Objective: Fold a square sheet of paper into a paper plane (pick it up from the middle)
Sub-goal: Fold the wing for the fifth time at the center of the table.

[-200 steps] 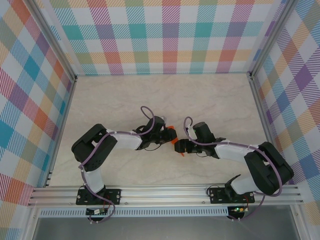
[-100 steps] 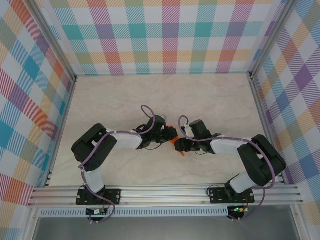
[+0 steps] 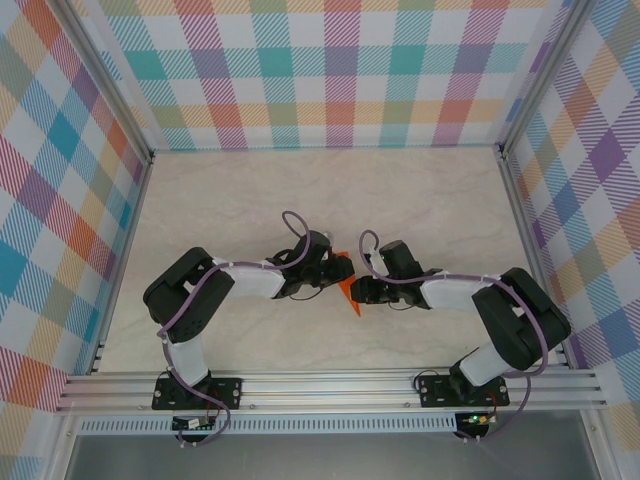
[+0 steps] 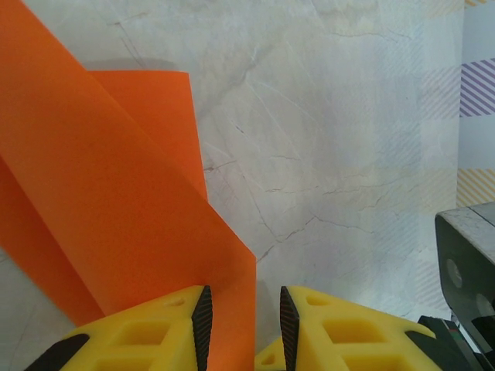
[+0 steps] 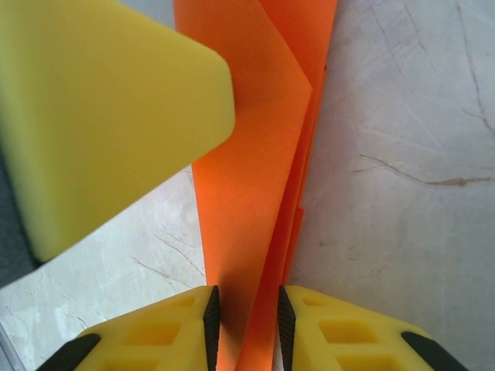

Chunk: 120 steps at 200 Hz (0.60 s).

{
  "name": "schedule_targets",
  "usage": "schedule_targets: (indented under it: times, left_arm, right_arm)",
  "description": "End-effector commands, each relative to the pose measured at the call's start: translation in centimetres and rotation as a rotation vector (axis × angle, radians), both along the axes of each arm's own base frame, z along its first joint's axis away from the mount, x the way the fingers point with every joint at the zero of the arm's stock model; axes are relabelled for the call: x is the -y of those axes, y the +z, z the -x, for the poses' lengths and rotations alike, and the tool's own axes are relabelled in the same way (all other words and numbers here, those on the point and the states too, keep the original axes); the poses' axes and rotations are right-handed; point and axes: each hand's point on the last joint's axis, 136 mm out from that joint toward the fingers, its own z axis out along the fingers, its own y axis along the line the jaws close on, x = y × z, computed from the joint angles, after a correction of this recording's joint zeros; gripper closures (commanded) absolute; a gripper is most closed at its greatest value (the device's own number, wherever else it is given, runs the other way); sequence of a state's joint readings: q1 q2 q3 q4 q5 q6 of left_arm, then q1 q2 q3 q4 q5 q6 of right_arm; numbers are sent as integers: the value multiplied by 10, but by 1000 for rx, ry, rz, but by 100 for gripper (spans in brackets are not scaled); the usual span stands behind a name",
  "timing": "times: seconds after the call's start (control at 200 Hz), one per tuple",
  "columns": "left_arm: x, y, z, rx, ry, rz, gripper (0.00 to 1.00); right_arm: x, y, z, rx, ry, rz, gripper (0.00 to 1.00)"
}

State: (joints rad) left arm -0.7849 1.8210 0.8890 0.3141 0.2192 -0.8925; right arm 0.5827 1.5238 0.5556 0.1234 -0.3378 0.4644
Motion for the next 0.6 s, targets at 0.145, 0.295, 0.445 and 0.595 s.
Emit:
schedule_targets:
  times: [0.145, 0.295, 0.445, 0.595]
  left_arm:
    - [2, -3, -2, 10, -13, -32, 69]
    - [2, -6, -2, 2, -9, -37, 69]
    - [-5, -12, -2, -15, 12, -69, 70]
    - [-7, -18, -2, -32, 16, -90, 70]
  right_arm:
    - [-3, -7, 2, -39, -5, -22, 77]
    - [-1, -10, 2, -51, -18, -13, 78]
    - [-2, -10, 4, -64, -15, -22, 76]
    - [-5, -5, 5, -70, -12, -42, 76]
